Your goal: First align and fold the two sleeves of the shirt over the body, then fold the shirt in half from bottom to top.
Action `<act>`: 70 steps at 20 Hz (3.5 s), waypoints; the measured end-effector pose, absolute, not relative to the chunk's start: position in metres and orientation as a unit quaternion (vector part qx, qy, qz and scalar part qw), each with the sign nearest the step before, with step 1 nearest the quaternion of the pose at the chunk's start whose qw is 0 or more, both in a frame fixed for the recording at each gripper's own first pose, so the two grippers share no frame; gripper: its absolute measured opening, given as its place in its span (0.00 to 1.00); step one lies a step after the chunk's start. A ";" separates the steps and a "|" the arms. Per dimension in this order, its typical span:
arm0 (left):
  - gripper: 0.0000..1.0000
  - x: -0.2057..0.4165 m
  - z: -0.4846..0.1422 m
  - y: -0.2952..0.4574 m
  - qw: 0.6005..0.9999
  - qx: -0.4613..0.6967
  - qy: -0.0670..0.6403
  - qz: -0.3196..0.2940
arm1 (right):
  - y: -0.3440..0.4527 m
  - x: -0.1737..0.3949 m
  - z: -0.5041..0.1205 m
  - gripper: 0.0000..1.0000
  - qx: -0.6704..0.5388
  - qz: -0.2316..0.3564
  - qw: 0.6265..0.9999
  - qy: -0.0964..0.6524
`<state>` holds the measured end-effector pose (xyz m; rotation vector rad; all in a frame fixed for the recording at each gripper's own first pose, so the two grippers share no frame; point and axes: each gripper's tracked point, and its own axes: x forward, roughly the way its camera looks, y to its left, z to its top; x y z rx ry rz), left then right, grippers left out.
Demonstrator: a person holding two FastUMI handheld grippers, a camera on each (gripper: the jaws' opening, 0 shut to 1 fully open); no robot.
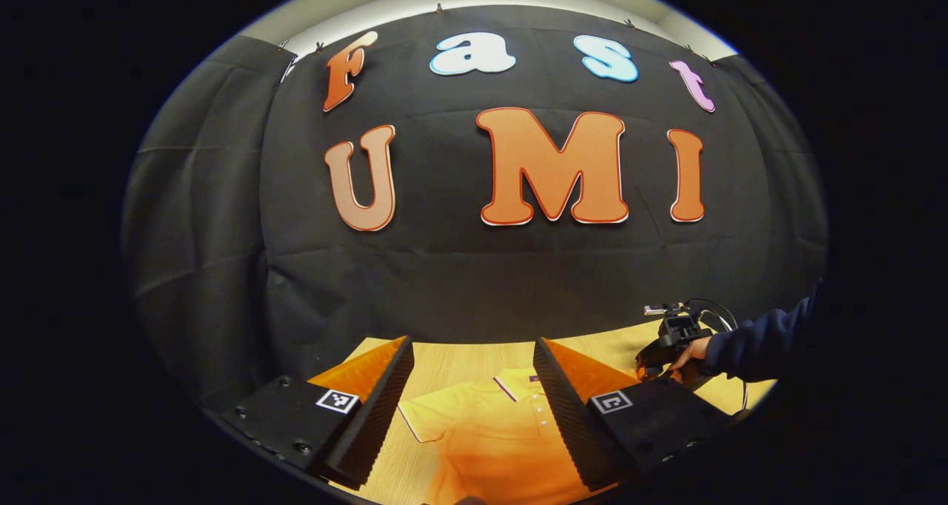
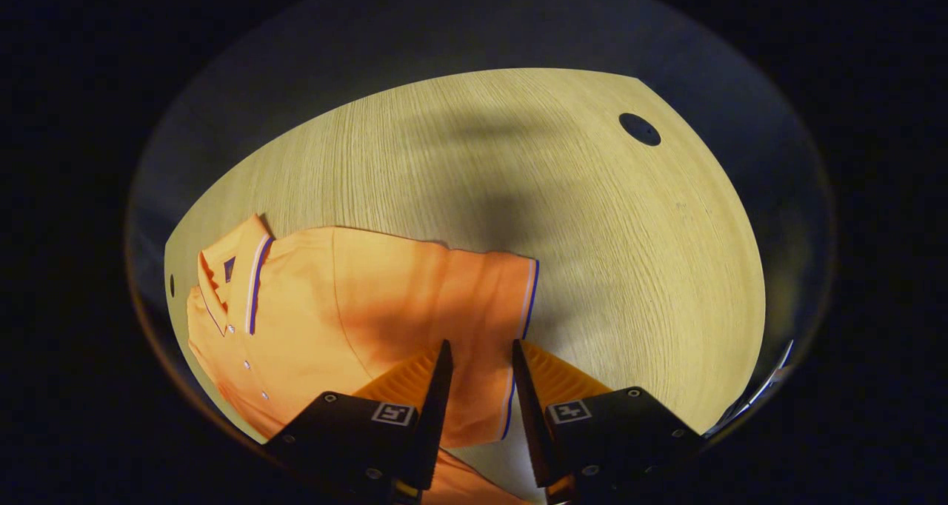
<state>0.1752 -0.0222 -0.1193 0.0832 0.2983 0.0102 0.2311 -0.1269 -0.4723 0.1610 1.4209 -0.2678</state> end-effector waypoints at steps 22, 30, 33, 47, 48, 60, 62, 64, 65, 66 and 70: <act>0.97 0.143 -0.118 0.033 0.987 0.010 0.152 0.056 | 0.017 0.261 -0.379 0.18 0.217 0.036 0.772 0.596; 0.99 0.142 -0.161 0.070 0.971 -0.038 0.216 0.090 | 0.019 0.258 -0.354 0.70 0.182 0.068 0.804 0.563; 0.98 0.150 -0.183 0.077 0.961 -0.052 0.258 0.079 | 0.010 0.249 -0.335 0.81 0.156 0.074 0.822 0.543; 0.98 0.190 -0.312 0.098 0.859 -0.089 0.502 0.047 | -0.014 0.182 -0.219 0.99 0.124 0.023 0.904 0.409; 0.98 0.196 -0.320 0.101 0.851 -0.093 0.514 0.047 | -0.017 0.177 -0.214 0.99 0.120 0.015 0.907 0.402; 0.98 0.242 -0.442 0.114 0.733 -0.094 0.673 0.018 | -0.025 0.124 -0.188 0.98 0.119 -0.079 0.926 0.348; 0.98 0.251 -0.457 0.115 0.719 -0.087 0.689 0.024 | -0.022 0.112 -0.192 0.98 0.117 -0.089 0.925 0.351; 0.98 0.257 -0.468 0.112 0.704 -0.090 0.704 0.035 | -0.022 0.101 -0.194 0.99 0.119 -0.098 0.923 0.351; 0.98 0.261 -0.473 0.112 0.699 -0.094 0.708 0.043 | -0.022 0.097 -0.195 0.99 0.123 -0.101 0.923 0.351; 0.98 0.262 -0.477 0.113 0.693 -0.099 0.712 0.052 | -0.023 0.093 -0.198 0.99 0.129 -0.104 0.921 0.354; 0.96 0.259 -0.487 0.106 0.670 -0.127 0.725 0.095 | -0.035 0.080 -0.204 0.99 0.160 -0.123 0.913 0.354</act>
